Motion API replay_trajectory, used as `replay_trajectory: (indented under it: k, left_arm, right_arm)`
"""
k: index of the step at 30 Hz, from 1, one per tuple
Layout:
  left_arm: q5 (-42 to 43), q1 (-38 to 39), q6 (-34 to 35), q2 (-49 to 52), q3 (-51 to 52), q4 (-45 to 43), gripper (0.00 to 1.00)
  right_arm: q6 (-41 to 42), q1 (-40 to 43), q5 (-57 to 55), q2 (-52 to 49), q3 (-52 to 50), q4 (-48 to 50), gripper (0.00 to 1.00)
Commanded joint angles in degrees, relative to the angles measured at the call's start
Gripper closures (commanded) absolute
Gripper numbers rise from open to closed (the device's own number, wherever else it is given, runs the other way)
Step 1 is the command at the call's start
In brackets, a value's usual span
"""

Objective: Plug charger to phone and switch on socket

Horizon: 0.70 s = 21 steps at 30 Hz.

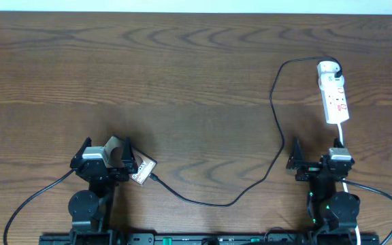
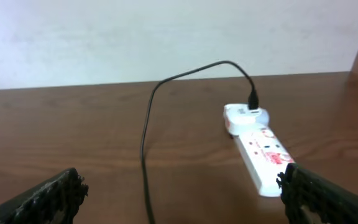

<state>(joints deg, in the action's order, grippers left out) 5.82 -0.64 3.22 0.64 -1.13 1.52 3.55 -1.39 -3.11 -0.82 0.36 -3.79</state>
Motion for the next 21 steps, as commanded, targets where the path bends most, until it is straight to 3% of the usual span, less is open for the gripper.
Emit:
replay_trajectory:
  k: [1, 21]
  left_arm:
    - [0.6, -0.2, 0.5, -0.3, 0.9, 2.1, 0.02]
    - [0.6, -0.2, 0.5, -0.3, 0.9, 2.1, 0.02]
  right_arm:
    - [-1.0, 1.8, 0.5, 0.5, 0.0, -0.3, 0.01]
    - [-1.1, 2.3, 0.5, 0.5, 0.0, -0.3, 0.01]
